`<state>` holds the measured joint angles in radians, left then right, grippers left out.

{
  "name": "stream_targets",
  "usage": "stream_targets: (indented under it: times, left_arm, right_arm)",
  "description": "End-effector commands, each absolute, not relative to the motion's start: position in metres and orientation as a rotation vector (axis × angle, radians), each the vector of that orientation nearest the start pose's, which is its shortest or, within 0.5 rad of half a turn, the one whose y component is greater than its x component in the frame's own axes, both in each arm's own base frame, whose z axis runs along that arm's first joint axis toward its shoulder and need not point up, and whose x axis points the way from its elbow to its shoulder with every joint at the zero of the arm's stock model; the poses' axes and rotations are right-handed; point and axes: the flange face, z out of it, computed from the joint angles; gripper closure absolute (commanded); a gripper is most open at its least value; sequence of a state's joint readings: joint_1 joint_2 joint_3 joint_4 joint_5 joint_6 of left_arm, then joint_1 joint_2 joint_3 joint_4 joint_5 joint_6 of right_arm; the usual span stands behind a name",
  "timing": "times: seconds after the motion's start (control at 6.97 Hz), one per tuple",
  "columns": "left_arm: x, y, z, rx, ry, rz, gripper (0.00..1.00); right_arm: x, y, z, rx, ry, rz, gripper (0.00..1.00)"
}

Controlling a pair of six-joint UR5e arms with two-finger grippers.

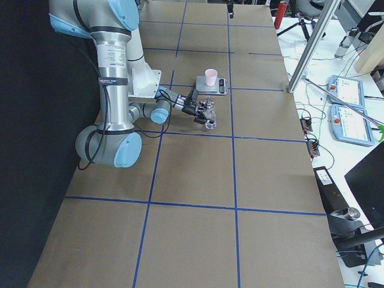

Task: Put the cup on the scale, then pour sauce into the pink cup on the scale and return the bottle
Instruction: 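Lower the bottle back to its spot with the right gripper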

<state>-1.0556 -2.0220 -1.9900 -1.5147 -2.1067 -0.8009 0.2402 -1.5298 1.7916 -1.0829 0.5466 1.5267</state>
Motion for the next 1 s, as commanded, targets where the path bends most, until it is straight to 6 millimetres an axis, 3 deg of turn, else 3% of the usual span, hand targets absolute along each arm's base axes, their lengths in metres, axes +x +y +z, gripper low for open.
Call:
stream_targets:
  times: [0.0, 0.86]
  left_arm:
    - [0.2082, -0.5351, 0.2298, 0.322, 0.884, -0.046, 0.47]
    - [0.2074, -0.5339, 0.2281, 0.327, 0.886, -0.046, 0.47]
  right_arm:
    - [-0.4398, -0.3314, 0.4687, 1.029, -0.542, 0.541, 1.0]
    - [-0.4408, -0.3297, 0.4694, 0.976, -0.56, 0.526, 1.0]
